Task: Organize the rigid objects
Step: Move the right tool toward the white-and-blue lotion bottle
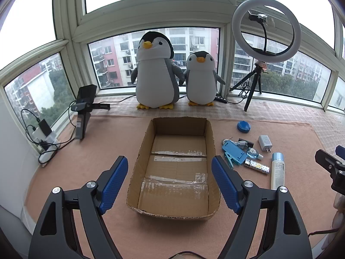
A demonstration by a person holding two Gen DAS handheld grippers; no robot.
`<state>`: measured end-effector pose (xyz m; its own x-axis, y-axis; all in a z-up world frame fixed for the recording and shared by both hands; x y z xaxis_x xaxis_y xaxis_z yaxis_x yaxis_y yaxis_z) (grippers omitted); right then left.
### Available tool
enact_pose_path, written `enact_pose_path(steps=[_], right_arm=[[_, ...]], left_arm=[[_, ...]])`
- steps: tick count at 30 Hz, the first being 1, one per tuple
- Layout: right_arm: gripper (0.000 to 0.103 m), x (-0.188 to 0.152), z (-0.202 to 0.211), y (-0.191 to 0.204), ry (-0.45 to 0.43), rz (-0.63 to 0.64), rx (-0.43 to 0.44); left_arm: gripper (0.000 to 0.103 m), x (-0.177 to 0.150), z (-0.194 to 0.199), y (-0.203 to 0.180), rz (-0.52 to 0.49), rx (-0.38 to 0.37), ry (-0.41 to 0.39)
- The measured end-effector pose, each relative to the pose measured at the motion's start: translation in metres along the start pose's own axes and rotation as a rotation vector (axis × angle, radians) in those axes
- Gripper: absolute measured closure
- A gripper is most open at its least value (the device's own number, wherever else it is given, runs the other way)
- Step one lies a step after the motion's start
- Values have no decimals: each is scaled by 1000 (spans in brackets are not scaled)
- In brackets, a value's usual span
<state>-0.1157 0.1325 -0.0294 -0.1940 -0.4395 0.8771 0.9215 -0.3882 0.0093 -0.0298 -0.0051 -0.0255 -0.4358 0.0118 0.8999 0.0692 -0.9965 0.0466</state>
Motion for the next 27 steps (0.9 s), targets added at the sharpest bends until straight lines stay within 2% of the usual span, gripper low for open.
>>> enact_pose_path(steps=[8,27], right_arm=[[0,-1,-1,2,3,22,37],[0,-2,0,4,9,31,54]], left_arm=[[23,-4,-2,2,6,7,4],[23,-5,-3,2,11,14,7]])
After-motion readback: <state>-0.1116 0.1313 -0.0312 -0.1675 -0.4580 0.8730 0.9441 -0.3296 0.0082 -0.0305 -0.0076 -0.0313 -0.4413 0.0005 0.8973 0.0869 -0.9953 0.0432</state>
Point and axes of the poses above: each gripper's, at about its wrist camera, not at the fingertips, and z roughly against the way its jaws point, y to its left, x to its top, the point moved 4 cm from there along -z, roughly the way its jaws point, and after that the axes turned 15 degrees about -y, right-handed, at the moved point
